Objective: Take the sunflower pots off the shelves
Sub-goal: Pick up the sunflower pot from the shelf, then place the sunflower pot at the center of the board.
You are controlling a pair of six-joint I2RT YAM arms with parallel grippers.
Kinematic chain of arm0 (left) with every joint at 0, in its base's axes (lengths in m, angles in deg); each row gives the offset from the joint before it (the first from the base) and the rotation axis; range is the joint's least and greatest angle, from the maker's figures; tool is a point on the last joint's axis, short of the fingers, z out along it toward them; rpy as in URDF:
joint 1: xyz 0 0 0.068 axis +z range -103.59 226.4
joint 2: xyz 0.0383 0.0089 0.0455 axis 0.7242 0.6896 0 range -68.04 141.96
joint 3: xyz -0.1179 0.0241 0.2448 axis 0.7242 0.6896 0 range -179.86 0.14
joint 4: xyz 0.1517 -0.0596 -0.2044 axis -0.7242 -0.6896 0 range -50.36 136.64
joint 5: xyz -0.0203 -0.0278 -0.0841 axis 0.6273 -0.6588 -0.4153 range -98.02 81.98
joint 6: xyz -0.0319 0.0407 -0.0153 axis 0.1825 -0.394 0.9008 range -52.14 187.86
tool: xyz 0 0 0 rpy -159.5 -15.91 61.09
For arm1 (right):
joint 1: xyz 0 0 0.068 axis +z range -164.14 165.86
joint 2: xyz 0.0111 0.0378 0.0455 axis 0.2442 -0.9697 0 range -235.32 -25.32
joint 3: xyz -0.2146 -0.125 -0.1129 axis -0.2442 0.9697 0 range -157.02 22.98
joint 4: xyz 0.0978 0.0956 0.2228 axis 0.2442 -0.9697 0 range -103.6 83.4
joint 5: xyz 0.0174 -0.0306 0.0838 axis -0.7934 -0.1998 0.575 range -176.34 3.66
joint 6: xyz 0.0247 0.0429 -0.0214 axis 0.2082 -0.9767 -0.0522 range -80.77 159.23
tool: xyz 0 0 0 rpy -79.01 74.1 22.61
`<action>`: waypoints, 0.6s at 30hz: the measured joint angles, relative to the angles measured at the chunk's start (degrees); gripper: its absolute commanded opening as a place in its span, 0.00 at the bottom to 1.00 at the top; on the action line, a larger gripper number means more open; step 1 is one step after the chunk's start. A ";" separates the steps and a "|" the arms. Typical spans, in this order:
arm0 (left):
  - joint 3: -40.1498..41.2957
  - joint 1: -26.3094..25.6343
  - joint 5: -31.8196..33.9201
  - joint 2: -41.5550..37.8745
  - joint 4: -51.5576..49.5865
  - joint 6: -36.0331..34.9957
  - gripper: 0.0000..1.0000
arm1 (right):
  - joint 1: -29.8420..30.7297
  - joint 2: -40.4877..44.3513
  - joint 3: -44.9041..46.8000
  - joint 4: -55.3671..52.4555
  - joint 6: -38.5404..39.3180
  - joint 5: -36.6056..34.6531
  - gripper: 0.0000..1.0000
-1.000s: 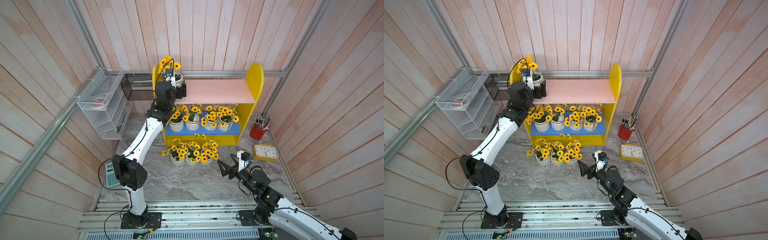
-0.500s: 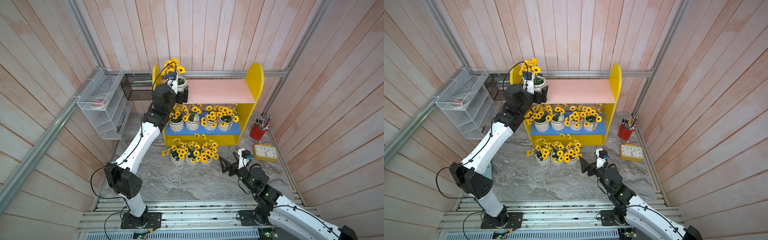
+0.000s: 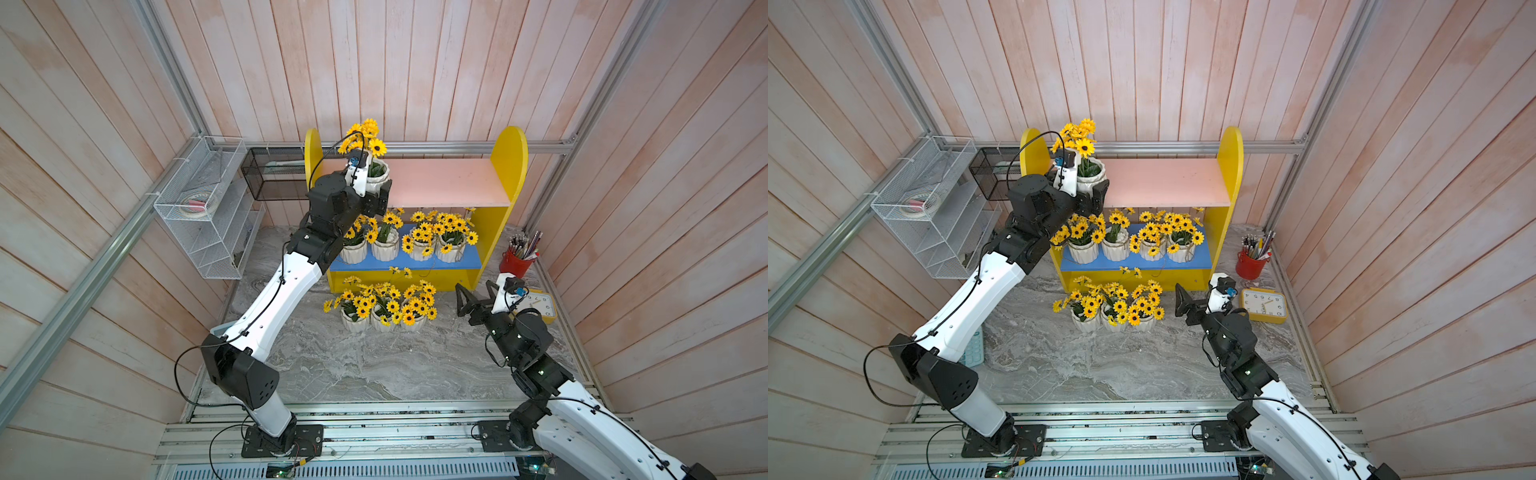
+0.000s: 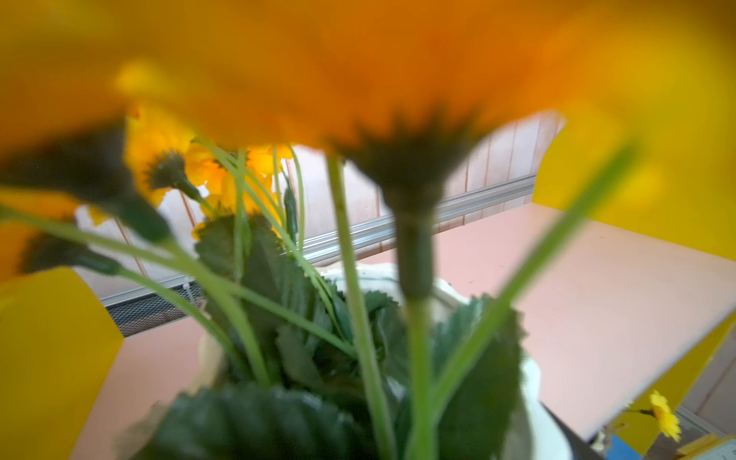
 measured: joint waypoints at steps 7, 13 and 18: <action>13.44 -8.17 0.48 -10.62 3.87 -0.68 0.00 | -7.13 -1.81 -5.68 -2.23 -1.03 3.34 0.98; 27.78 -16.65 4.50 -19.21 10.80 -0.98 0.00 | -15.76 -2.40 -8.48 -4.02 -3.32 7.06 0.98; 45.88 -27.45 9.44 -24.22 19.87 -0.79 0.00 | -23.10 -3.19 -9.11 -4.57 -6.51 11.37 0.97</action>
